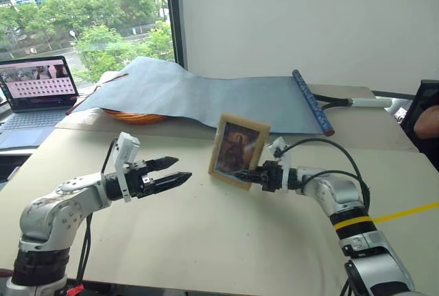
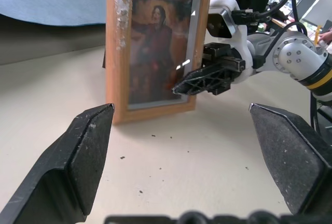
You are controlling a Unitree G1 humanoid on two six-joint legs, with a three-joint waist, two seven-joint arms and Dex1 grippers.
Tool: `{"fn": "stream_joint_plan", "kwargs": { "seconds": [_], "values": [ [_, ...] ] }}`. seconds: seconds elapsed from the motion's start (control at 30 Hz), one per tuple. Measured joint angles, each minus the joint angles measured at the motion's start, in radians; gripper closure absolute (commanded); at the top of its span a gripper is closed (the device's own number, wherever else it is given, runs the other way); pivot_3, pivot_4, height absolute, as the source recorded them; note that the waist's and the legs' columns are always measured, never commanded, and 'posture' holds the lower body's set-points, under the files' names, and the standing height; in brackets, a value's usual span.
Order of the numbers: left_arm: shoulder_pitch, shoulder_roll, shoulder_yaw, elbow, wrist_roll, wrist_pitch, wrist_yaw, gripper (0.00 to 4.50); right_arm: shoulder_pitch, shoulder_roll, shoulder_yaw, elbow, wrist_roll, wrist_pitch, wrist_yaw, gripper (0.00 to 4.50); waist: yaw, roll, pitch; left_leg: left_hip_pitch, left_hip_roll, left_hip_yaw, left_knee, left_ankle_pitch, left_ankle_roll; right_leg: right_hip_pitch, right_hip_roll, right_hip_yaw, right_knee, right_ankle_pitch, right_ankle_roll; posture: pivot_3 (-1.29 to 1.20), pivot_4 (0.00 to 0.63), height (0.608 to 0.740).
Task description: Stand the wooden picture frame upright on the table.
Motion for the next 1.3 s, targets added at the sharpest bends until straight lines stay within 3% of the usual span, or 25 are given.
{"fn": "stream_joint_plan", "kwargs": {
  "seconds": [0.3, 0.37, 0.6, 0.87, 1.07, 1.3],
  "values": [
    [0.006, 0.014, -0.005, 0.021, 0.033, -0.048, -0.034, 0.00, 0.079, 0.008, 0.019, -0.102, -0.063, -0.052, 0.016, 3.27, -0.007, 0.000, 0.000, 0.001, 0.000, 0.000, -0.001, 0.000, 0.000, 0.000, 0.000, 0.000, 0.000, 0.000, 0.000, 0.00, 0.150, 0.684],
    [0.006, 0.014, -0.012, 0.029, 0.040, -0.062, -0.042, 0.00, 0.086, 0.013, 0.014, -0.113, -0.072, -0.055, 0.013, 2.24, -0.007, 0.000, 0.000, 0.001, 0.000, 0.000, -0.001, 0.000, 0.000, 0.000, 0.000, 0.000, 0.000, 0.000, 0.000, 0.00, 0.150, 0.684],
    [0.004, 0.017, -0.028, 0.070, 0.077, -0.109, -0.085, 0.00, 0.122, -0.017, -0.015, -0.164, -0.073, -0.016, 0.003, 0.04, -0.002, 0.000, 0.000, 0.000, 0.000, 0.000, 0.000, 0.000, 0.000, -0.001, 0.000, 0.000, 0.000, 0.000, 0.000, 0.00, 0.150, 0.684],
    [0.080, 0.004, -0.021, 0.109, 0.180, -0.256, -0.071, 0.00, 0.344, -0.199, -0.281, -0.380, 0.028, 0.042, -0.013, 0.04, 0.002, 0.001, 0.000, -0.001, 0.000, 0.000, -0.002, -0.001, 0.001, -0.001, 0.000, 0.000, -0.002, -0.001, -0.001, 0.00, 0.150, 0.684],
    [0.174, -0.028, -0.045, 0.116, 0.335, -0.407, 0.009, 0.00, 0.610, -0.189, -0.401, -0.609, -0.012, -0.145, -0.066, 0.04, -0.007, 0.001, 0.000, 0.000, 0.000, 0.000, -0.001, 0.000, 0.001, 0.000, 0.000, 0.000, -0.002, -0.002, 0.001, 0.00, 0.150, 0.684],
    [0.194, -0.070, -0.085, 0.128, 0.423, -0.489, 0.056, 0.00, 0.738, -0.109, -0.423, -0.693, -0.073, -0.235, -0.199, 0.04, -0.003, 0.001, 0.000, 0.000, 0.000, 0.001, 0.001, 0.001, 0.002, 0.000, -0.001, 0.001, -0.002, -0.004, 0.007, 0.00, 0.150, 0.684]
  ]
}}
